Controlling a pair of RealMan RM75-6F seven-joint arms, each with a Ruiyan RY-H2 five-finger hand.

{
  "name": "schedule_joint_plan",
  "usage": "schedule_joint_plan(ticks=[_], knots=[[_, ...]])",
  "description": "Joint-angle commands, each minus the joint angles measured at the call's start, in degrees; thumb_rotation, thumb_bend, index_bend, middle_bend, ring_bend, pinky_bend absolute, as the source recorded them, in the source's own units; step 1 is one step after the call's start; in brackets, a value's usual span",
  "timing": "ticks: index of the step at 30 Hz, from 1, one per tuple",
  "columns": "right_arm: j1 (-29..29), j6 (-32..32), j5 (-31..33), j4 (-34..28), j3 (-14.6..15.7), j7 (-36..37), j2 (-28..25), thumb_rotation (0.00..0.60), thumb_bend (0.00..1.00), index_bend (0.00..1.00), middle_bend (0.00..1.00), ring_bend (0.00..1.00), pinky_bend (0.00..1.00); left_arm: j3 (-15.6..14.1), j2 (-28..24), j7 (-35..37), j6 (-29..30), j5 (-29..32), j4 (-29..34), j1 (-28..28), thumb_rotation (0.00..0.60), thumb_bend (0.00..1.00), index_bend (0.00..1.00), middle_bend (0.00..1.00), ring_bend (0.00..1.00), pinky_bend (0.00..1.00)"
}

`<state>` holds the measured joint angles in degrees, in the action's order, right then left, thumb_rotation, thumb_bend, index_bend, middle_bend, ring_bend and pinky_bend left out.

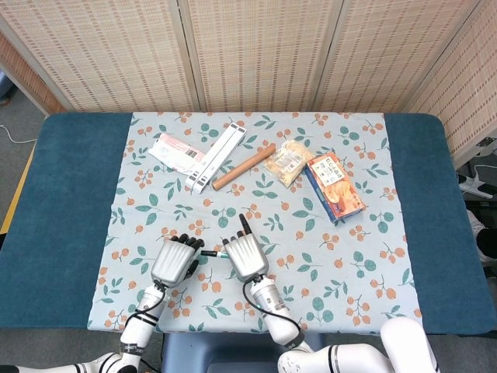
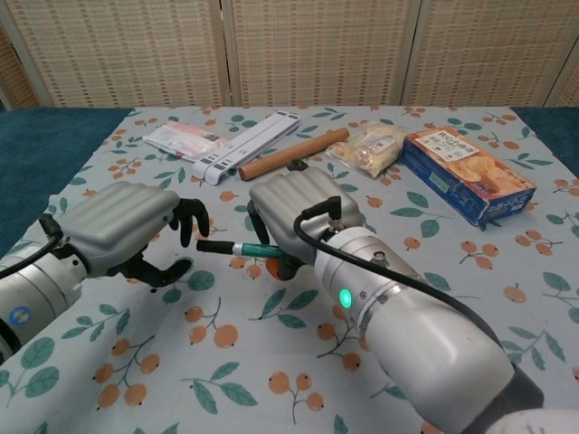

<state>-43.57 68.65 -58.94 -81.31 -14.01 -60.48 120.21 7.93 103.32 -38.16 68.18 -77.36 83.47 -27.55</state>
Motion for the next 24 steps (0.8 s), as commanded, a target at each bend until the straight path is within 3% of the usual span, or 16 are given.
schedule_joint_plan(ticks=[1, 24], knots=[[-0.18, 0.13, -0.05, 0.13, -0.17, 0.47, 0.31, 0.6, 0.32, 0.88, 0.84, 0.44, 0.0, 0.23, 0.45, -0.22, 0.05, 0.41, -0.08, -0.36, 0.6, 0.37, 0.35, 0.42, 0.33, 0.5], [-0.87, 0.46, 0.17, 1.78, 0.43, 1.34, 1.5, 0.6, 0.32, 0.88, 0.84, 0.44, 0.0, -0.3, 2.41, 2.64, 0.63, 0.44, -2.57, -2.18, 0.6, 0.37, 0.46, 0.5, 0.35, 0.5]])
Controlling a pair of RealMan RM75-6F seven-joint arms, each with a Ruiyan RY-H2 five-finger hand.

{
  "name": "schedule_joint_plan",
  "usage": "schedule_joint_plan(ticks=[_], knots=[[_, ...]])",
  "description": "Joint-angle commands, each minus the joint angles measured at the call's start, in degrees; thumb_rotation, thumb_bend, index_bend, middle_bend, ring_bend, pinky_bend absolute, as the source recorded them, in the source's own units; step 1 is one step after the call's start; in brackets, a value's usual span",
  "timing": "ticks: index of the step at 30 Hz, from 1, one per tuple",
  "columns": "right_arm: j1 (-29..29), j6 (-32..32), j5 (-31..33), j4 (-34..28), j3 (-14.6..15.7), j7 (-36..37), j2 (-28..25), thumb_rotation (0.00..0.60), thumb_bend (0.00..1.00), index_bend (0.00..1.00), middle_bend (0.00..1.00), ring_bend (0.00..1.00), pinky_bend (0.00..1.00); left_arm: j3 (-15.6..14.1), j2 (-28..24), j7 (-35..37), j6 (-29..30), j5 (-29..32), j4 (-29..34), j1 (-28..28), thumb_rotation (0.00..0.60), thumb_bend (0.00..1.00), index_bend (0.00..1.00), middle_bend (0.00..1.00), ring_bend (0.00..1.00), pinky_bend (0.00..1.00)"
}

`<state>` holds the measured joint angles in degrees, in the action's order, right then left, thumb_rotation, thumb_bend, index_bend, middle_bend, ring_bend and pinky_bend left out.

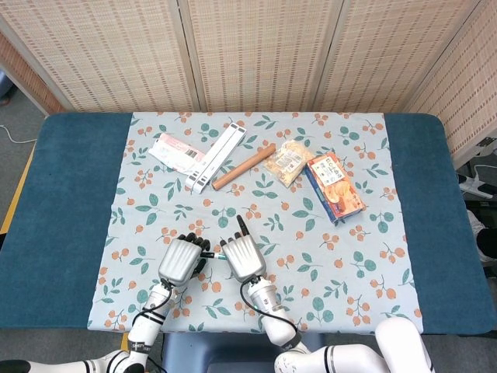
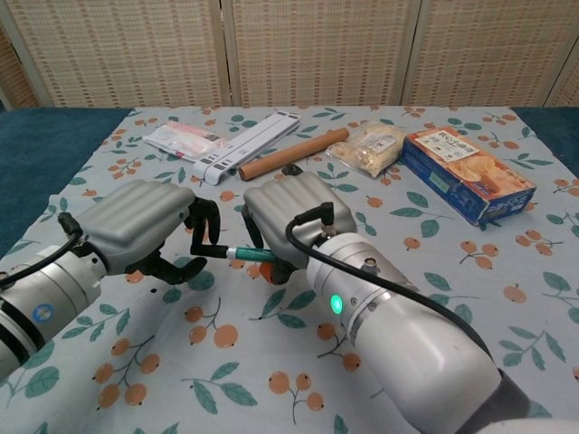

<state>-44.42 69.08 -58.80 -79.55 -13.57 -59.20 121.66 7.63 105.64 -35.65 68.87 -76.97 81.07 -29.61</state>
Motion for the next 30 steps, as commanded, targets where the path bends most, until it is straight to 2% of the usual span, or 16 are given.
schedule_joint_plan(ticks=[1, 8, 17, 22, 24, 30], knots=[[-0.02, 0.04, 0.02, 0.0, -0.02, 0.1, 0.06, 0.6, 0.32, 0.88, 0.84, 0.44, 0.0, -0.03, 0.15, 0.21, -0.02, 0.03, -0.34, -0.18, 0.6, 0.37, 0.46, 0.5, 0.35, 0.5], [-0.1, 0.1, 0.05, 0.02, -0.06, 0.12, -0.09, 0.6, 0.32, 0.88, 0.84, 0.44, 0.0, -0.28, 0.59, 1.17, 0.77, -0.76, -1.2, -0.39, 0.6, 0.37, 0.54, 0.6, 0.38, 0.5], [-0.11, 0.28, 0.22, 0.09, 0.17, -0.16, 0.1, 0.6, 0.32, 0.88, 0.84, 0.44, 0.0, -0.54, 1.05, 1.26, 1.77, -1.42, -1.65, -0.44, 0.6, 0.38, 0.63, 0.66, 0.41, 0.51], [-0.08, 0.36, 0.28, 0.1, 0.19, -0.06, 0.19, 0.6, 0.32, 0.88, 0.84, 0.44, 0.0, -0.68, 2.08, 1.15, 3.15, -2.34, -2.95, -0.34, 0.6, 0.5, 0.73, 0.76, 0.46, 0.51], [-0.07, 0.37, 0.25, 0.1, 0.17, 0.07, 0.24, 0.6, 0.32, 0.88, 0.84, 0.44, 0.0, -0.87, 2.76, 1.18, 4.04, -3.2, -3.93, -0.31, 0.6, 0.58, 0.79, 0.82, 0.52, 0.52], [-0.04, 0.48, 0.1, -0.12, -0.02, 0.44, 0.07, 0.6, 0.32, 0.88, 0.84, 0.44, 0.0, -1.09, 3.7, 3.13, 5.12, -4.52, -5.64, -0.18, 0.6, 0.67, 0.84, 0.91, 0.61, 0.53]])
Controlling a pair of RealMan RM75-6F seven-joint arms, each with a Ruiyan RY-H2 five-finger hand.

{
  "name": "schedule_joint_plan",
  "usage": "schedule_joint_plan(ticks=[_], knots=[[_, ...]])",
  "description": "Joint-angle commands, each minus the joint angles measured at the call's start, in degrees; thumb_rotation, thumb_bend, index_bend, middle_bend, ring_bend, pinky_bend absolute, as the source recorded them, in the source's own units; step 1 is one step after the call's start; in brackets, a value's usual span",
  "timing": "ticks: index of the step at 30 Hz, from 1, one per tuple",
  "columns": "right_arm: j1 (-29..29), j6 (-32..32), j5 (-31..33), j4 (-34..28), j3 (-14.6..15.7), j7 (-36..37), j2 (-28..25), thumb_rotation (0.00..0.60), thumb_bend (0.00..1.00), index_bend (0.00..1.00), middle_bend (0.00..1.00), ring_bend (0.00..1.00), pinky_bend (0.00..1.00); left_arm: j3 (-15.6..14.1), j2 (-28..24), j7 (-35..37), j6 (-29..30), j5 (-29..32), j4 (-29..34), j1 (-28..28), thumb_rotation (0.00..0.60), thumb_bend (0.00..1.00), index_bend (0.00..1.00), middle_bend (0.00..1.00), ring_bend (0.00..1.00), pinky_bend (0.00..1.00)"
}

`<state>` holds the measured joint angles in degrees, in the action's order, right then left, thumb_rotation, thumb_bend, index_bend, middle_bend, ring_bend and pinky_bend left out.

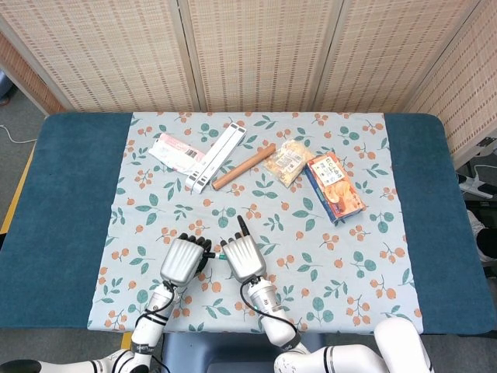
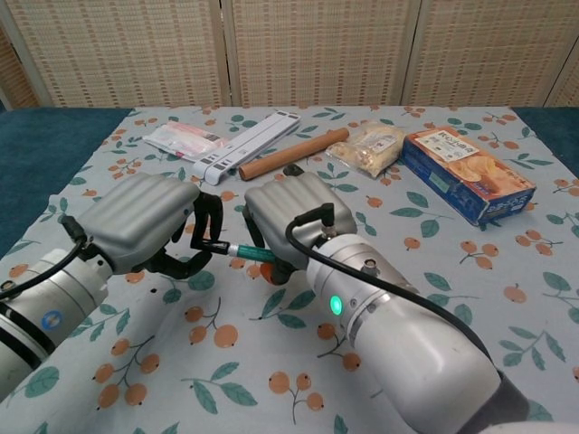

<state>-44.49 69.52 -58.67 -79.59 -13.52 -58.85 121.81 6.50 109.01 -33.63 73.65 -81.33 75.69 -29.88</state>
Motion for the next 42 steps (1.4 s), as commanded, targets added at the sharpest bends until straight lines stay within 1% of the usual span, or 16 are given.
schedule_joint_plan(ticks=[1, 5, 11, 15, 22, 24, 28, 31, 34, 35, 36, 37, 38, 39, 41, 42], knots=[[0.05, 0.06, -0.02, -0.14, -0.1, 0.13, -0.14, 0.6, 0.32, 0.88, 0.84, 0.44, 0.0, 0.08, 0.38, 1.39, 0.47, -0.28, -0.4, 0.11, 0.6, 0.67, 0.84, 0.91, 0.62, 0.53], [0.2, 0.24, -0.07, -0.53, -0.32, 0.52, -0.56, 0.6, 0.32, 0.88, 0.84, 0.44, 0.0, 0.37, 0.93, 3.2, 1.07, -0.75, -1.66, 0.17, 0.6, 0.7, 0.85, 0.93, 0.64, 0.53], [0.43, 0.35, 0.1, -1.02, -0.39, 0.68, -1.45, 0.6, 0.32, 0.88, 0.84, 0.44, 0.0, 0.72, 1.16, 4.82, 0.48, -0.45, -2.86, 0.06, 0.6, 0.73, 0.85, 0.94, 0.65, 0.52], [0.61, 0.36, 0.15, -1.34, -0.16, 0.77, -2.03, 0.6, 0.32, 0.88, 0.84, 0.44, 0.0, 0.94, 1.36, 6.99, 0.64, -1.12, -3.99, -0.21, 0.6, 0.76, 0.86, 0.96, 0.66, 0.52], [0.83, 0.33, 0.44, -1.06, 0.18, 0.81, -2.58, 0.6, 0.32, 0.88, 0.84, 0.44, 0.0, 1.33, 1.64, 9.99, 1.18, -1.74, -5.72, -0.3, 0.6, 0.78, 0.86, 0.96, 0.67, 0.52], [0.94, 0.35, 0.69, -0.93, 0.59, 0.13, -2.88, 0.6, 0.32, 0.88, 0.84, 0.44, 0.0, 1.96, 1.71, 10.59, 1.25, -1.29, -5.83, -0.31, 0.6, 0.78, 0.86, 0.96, 0.68, 0.52], [1.53, 0.47, 0.72, -0.9, 1.69, -0.36, -4.14, 0.6, 0.32, 0.88, 0.84, 0.44, 0.0, 2.44, 1.06, 10.69, 0.53, -0.49, -7.38, -0.41, 0.6, 0.76, 0.85, 0.95, 0.67, 0.52], [2.1, 0.34, 0.97, -0.34, 2.52, -0.38, -4.89, 0.6, 0.32, 0.88, 0.84, 0.44, 0.0, 2.32, 0.59, 12.2, -0.93, 0.61, -8.33, -0.23, 0.6, 0.7, 0.84, 0.93, 0.67, 0.52], [2.29, 0.25, 1.01, 0.01, 2.73, -0.06, -4.92, 0.6, 0.32, 0.87, 0.84, 0.44, 0.0, 1.99, 0.49, 12.41, -1.49, 0.69, -9.05, -0.26, 0.6, 0.64, 0.82, 0.91, 0.66, 0.52], [2.39, 0.22, 0.99, 0.24, 2.83, 0.15, -4.9, 0.6, 0.32, 0.85, 0.84, 0.44, 0.0, 1.88, 0.54, 12.71, -1.71, 0.77, -9.34, -0.23, 0.6, 0.61, 0.79, 0.87, 0.64, 0.51], [2.5, 0.18, 0.93, 0.61, 2.99, 0.4, -4.84, 0.6, 0.32, 0.79, 0.82, 0.43, 0.0, 1.72, 0.64, 12.93, -2.0, 0.96, -9.71, -0.16, 0.6, 0.57, 0.74, 0.82, 0.61, 0.49], [2.66, 0.01, 0.65, 1.4, 3.42, 0.97, -4.68, 0.6, 0.32, 0.68, 0.77, 0.42, 0.0, 1.3, 0.73, 13.17, -2.76, 1.32, -10.27, -0.04, 0.6, 0.53, 0.65, 0.73, 0.56, 0.47], [3.02, -1.04, 1.04, 1.78, 4.1, 1.93, -4.68, 0.6, 0.32, 0.6, 0.72, 0.4, 0.0, 0.64, 0.43, 14.1, -5.2, 2.37, -10.04, -0.04, 0.6, 0.5, 0.57, 0.63, 0.51, 0.46], [3.13, -1.5, 1.29, 1.77, 4.22, 2.18, -4.83, 0.6, 0.32, 0.43, 0.61, 0.36, 0.0, 0.62, -0.14, 14.47, -6.44, 2.96, -9.5, -0.19, 0.6, 0.49, 0.5, 0.56, 0.46, 0.45], [3.2, -1.99, 2.33, 1.37, 4.21, 1.33, -5.15, 0.6, 0.32, 0.21, 0.47, 0.3, 0.0, 0.8, -1.44, 14.22, -8.71, 4.5, -7.77, -0.42, 0.6, 0.47, 0.32, 0.36, 0.33, 0.43], [3.2, -2.09, 2.77, 1.06, 4.15, 0.86, -5.29, 0.6, 0.32, 0.1, 0.41, 0.26, 0.0, 0.93, -1.88, 14.13, -9.34, 5.11, -7.01, -0.45, 0.6, 0.46, 0.25, 0.29, 0.27, 0.42]])
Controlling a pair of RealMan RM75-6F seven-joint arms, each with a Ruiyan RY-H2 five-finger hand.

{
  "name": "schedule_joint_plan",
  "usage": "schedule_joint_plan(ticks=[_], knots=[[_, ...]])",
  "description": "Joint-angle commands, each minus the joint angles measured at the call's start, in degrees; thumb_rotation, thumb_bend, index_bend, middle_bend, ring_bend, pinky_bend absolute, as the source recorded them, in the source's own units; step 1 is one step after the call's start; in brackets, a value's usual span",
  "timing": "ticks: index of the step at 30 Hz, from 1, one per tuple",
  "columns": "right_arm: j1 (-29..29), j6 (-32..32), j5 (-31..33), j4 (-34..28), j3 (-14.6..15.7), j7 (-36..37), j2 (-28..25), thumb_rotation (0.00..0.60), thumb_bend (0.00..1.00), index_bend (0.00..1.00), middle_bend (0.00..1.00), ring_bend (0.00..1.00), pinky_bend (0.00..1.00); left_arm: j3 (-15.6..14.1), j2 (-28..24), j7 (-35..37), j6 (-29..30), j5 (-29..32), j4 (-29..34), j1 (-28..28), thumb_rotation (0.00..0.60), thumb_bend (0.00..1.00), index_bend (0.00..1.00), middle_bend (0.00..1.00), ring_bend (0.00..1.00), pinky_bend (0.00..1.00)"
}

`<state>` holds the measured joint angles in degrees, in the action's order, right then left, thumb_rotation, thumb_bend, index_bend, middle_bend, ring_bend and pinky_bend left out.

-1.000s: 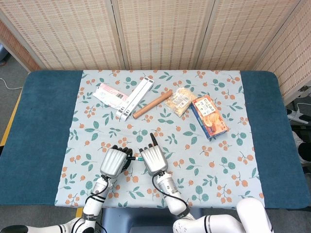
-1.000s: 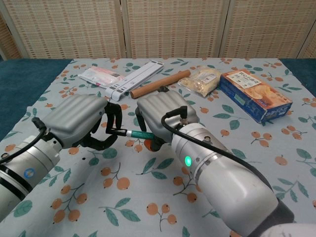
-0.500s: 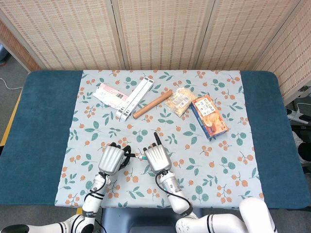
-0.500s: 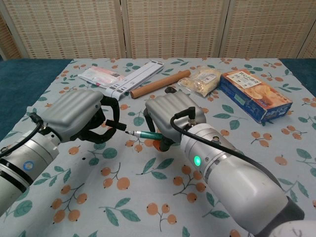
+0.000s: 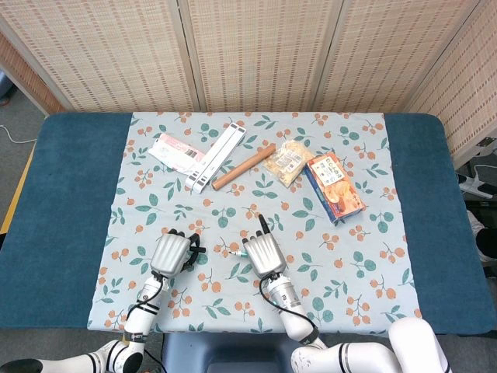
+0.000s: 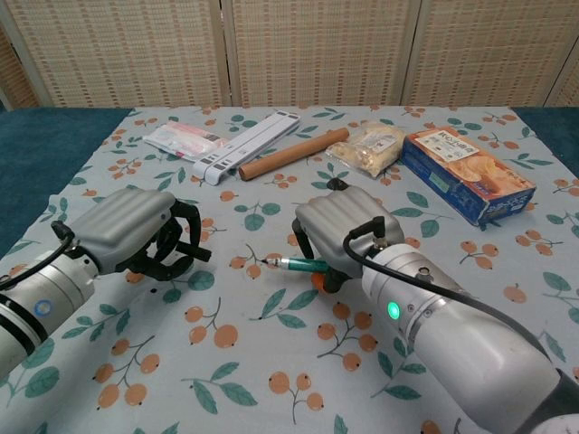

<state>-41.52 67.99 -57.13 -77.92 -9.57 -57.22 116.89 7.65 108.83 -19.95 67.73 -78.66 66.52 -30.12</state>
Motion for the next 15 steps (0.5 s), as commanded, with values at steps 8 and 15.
schedule_joint_plan(ticks=[8, 15], knots=[[0.9, -0.43, 3.89, -5.73, -0.06, -2.31, -3.27, 0.6, 0.3, 0.0, 0.22, 0.14, 0.0, -0.09, -3.51, 1.45, -4.84, 3.96, 4.93, -0.14, 0.6, 0.41, 0.12, 0.17, 0.15, 0.41], [7.41, 7.72, -0.57, -26.57, 5.47, -0.9, -18.68, 0.6, 0.21, 0.0, 0.01, 0.0, 0.0, -1.56, -13.73, 6.65, 0.96, -1.23, 15.79, 2.74, 0.6, 0.39, 0.07, 0.08, 0.04, 0.32]])
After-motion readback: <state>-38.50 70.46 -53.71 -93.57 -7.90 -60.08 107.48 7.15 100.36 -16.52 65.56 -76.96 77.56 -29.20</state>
